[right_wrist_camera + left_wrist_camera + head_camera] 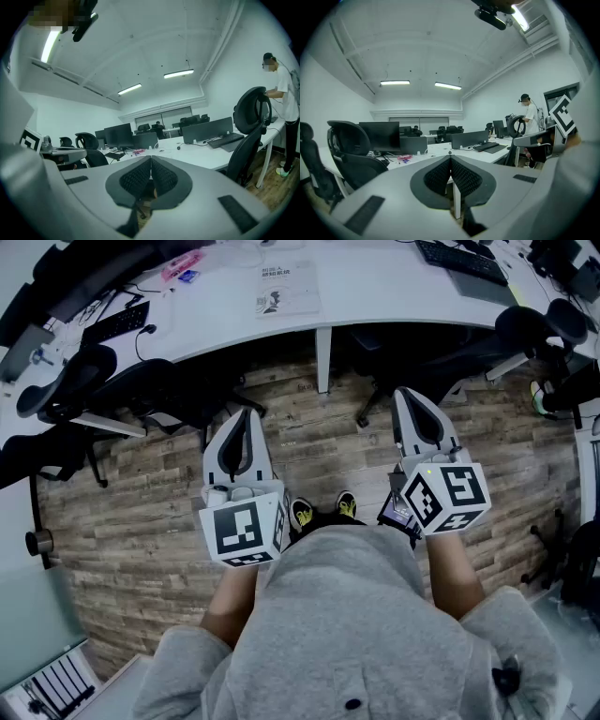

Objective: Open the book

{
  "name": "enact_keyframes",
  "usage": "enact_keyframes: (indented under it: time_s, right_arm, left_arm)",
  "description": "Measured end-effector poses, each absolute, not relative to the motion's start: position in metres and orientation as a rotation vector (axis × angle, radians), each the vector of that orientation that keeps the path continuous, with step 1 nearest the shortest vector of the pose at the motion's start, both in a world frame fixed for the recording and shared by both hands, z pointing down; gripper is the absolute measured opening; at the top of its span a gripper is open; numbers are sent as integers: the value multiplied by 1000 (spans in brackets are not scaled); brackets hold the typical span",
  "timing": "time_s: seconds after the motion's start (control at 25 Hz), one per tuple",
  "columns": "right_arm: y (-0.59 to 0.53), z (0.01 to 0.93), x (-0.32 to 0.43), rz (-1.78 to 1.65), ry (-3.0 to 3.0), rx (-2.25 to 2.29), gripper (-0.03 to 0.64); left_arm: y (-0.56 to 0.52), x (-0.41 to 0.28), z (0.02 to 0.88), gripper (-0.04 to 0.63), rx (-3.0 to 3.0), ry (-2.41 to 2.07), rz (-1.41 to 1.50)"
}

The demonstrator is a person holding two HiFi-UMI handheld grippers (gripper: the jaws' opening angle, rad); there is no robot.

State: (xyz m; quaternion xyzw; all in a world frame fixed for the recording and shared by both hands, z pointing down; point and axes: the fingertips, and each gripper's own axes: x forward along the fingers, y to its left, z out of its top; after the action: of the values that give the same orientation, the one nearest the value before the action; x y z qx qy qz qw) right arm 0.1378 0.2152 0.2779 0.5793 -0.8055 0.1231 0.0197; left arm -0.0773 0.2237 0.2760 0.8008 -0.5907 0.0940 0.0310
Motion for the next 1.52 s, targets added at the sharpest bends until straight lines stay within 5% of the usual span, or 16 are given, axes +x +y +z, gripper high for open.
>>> enact_keyframes:
  time_s: [1.52]
  right_arm:
    - [227, 269, 38, 288, -2498, 1748, 28]
  left_arm:
    - [229, -148, 273, 9, 2471, -1730, 162]
